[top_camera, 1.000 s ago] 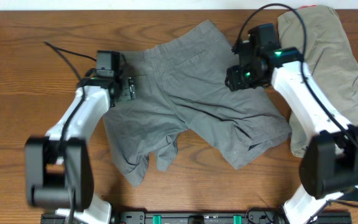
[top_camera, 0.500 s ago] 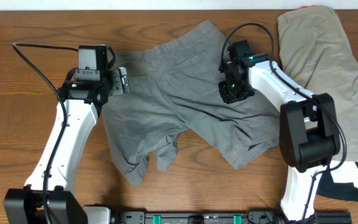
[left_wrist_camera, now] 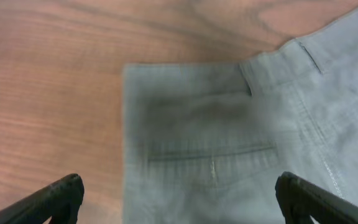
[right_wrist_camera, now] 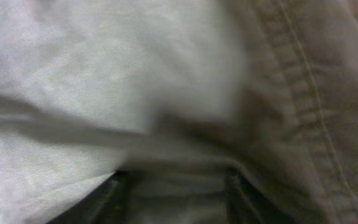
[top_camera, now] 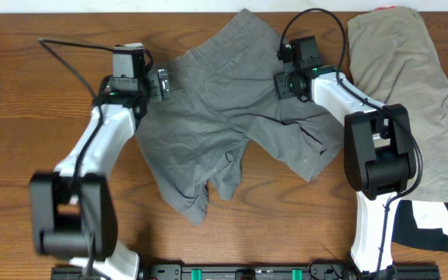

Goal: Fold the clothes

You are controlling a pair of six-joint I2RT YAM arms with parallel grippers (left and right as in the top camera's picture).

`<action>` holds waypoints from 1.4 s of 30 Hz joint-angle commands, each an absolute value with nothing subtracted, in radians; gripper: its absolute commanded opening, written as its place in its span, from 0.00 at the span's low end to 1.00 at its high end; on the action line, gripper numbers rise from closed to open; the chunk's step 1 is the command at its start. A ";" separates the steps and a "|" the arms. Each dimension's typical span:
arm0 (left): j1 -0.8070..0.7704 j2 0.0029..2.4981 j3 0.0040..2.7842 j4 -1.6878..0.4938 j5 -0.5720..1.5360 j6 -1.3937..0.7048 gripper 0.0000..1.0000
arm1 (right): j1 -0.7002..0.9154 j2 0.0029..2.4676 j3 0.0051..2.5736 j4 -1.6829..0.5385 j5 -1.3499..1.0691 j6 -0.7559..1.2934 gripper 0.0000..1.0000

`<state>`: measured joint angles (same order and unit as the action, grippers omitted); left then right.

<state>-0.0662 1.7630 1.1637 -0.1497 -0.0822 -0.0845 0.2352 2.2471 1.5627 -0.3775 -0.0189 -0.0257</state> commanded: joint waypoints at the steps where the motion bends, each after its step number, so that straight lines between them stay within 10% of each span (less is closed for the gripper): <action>1: -0.062 1.879 1.171 -0.062 -0.087 0.012 1.00 | 0.214 2.353 1.550 -0.467 0.049 -0.077 0.66; 13: -0.009 2.080 1.171 0.110 -0.060 0.033 0.85 | 0.228 2.158 1.865 -0.924 -0.070 -0.051 0.64; 28: 0.219 2.093 1.171 -0.365 -0.210 -0.281 0.91 | 0.257 2.062 1.868 -1.055 -0.136 -0.038 0.67; 39: 0.422 2.093 1.171 -0.695 0.381 -0.354 0.99 | 0.287 2.064 1.844 -1.100 -0.297 -0.039 0.63; 42: 0.414 2.084 1.171 -0.726 0.440 -0.307 0.99 | 0.315 2.064 1.798 -1.091 -0.304 -0.039 0.47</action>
<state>0.4316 1.9732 1.2564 -0.6956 0.1947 -0.3145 0.2760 2.0602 1.8412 -1.0927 -0.2512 -0.0463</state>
